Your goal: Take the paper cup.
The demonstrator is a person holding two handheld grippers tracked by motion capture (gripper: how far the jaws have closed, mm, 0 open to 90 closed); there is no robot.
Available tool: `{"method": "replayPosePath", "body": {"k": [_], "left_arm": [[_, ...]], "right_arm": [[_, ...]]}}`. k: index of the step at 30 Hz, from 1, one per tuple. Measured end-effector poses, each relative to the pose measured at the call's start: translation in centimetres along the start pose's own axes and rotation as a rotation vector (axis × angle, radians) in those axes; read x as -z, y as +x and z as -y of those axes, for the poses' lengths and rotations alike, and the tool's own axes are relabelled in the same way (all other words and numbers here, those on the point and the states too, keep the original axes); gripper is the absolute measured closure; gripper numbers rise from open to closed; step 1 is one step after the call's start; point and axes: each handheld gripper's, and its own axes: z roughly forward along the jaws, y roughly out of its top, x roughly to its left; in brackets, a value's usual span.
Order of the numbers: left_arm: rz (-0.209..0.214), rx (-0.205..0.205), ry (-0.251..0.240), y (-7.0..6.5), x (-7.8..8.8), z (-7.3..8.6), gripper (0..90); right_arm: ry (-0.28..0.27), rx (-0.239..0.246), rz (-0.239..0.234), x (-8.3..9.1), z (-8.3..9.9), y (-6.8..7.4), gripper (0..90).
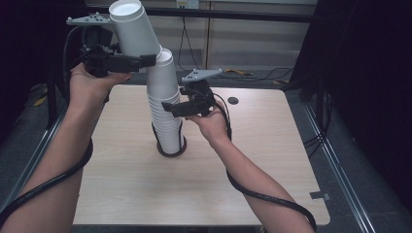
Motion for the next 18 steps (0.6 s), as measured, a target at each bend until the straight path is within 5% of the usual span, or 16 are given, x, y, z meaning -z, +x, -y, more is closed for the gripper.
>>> {"method": "replayPosePath", "body": {"k": [18], "left_arm": [[0.027, -0.016, -0.009, 0.1, 2.9, 2.9, 9.2]], "right_arm": [[0.028, 0.022, -0.013, 1.2, 2.1, -0.6, 16.3]]}}
